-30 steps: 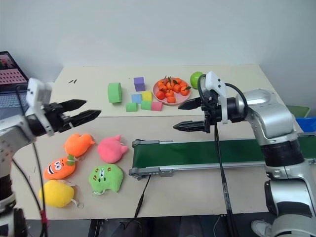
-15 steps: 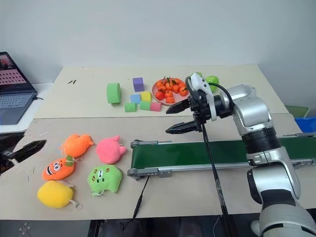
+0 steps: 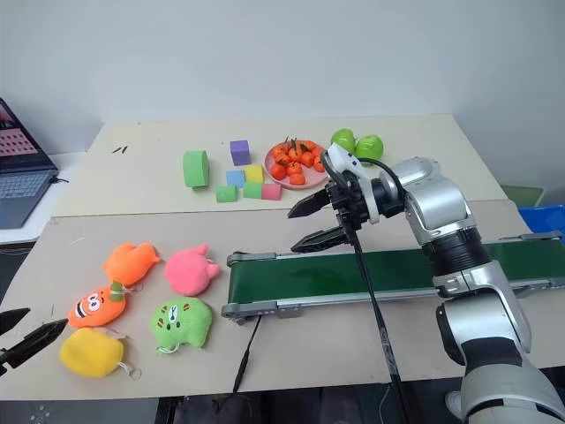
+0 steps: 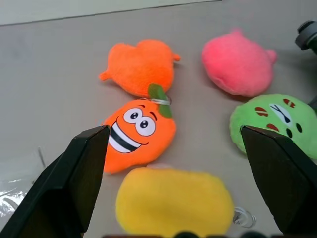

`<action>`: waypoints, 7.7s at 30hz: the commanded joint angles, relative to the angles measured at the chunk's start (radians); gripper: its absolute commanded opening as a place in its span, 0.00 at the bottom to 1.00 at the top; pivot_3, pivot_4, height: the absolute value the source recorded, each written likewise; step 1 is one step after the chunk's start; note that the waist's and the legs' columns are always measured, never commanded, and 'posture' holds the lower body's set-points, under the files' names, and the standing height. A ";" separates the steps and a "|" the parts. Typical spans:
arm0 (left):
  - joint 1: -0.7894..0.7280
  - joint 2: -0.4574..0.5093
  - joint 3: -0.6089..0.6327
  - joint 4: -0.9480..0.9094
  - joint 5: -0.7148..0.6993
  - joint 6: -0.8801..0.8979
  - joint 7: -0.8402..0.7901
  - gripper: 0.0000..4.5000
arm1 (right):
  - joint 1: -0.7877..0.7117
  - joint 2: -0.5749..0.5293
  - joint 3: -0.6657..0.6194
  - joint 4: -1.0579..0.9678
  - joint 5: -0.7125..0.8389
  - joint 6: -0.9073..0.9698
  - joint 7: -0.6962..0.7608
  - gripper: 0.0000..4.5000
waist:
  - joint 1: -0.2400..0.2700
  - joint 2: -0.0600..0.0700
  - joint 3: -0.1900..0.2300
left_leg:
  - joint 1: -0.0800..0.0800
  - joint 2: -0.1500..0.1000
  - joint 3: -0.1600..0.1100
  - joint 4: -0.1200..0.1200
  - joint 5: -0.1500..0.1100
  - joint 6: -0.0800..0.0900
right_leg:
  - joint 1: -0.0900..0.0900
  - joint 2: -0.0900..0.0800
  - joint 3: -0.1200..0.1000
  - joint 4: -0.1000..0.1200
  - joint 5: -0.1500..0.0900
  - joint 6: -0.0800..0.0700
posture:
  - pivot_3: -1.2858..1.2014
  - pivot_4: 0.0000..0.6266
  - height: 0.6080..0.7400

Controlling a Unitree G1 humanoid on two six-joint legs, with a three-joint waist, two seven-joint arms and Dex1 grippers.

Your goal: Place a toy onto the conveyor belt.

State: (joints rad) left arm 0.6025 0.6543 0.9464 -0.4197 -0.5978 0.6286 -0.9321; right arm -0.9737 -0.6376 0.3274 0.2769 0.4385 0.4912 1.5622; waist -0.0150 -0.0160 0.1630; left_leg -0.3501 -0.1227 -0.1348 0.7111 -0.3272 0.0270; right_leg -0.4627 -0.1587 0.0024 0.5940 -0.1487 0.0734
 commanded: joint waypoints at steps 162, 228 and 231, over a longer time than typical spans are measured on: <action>-1.012 0.208 -1.270 0.622 1.373 -1.807 0.870 0.25 | 0.254 -0.178 -0.225 -0.377 0.028 0.180 -0.220 1.00 | 0.002 -0.002 0.002 | 0.012 0.035 0.039 0.003 -0.021 -0.010 | -0.011 0.033 0.009 0.000 0.006 -0.019 | 0.52 0.24 1.00; -1.194 0.292 -0.641 0.044 -0.476 0.337 0.253 1.00 | 0.455 -0.326 -0.495 -0.555 0.256 0.264 -0.378 1.00 | 0.004 -0.004 0.003 | 0.024 0.037 0.043 0.009 -0.021 -0.010 | 0.004 0.036 0.012 0.000 0.009 -0.019 | 0.52 0.24 1.00; -1.189 0.296 -0.620 0.044 -0.480 0.346 0.272 1.00 | 0.423 -0.316 -0.461 -0.519 0.239 0.246 -0.366 1.00 | 0.004 -0.004 0.003 | 0.024 0.037 0.042 0.009 -0.021 -0.010 | 0.003 0.036 0.012 -0.001 0.009 -0.019 | 0.52 0.24 1.00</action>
State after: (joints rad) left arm -0.5826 0.9357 0.2858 -0.3539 -1.0629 0.9716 -0.6731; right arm -0.5197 -0.9535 -0.1271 -0.2453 0.6830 0.7684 1.1863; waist -0.0109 -0.0198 0.1658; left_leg -0.3266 -0.0861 -0.0931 0.7195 -0.3486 0.0174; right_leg -0.4594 -0.1224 0.0143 0.5932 -0.1396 0.0548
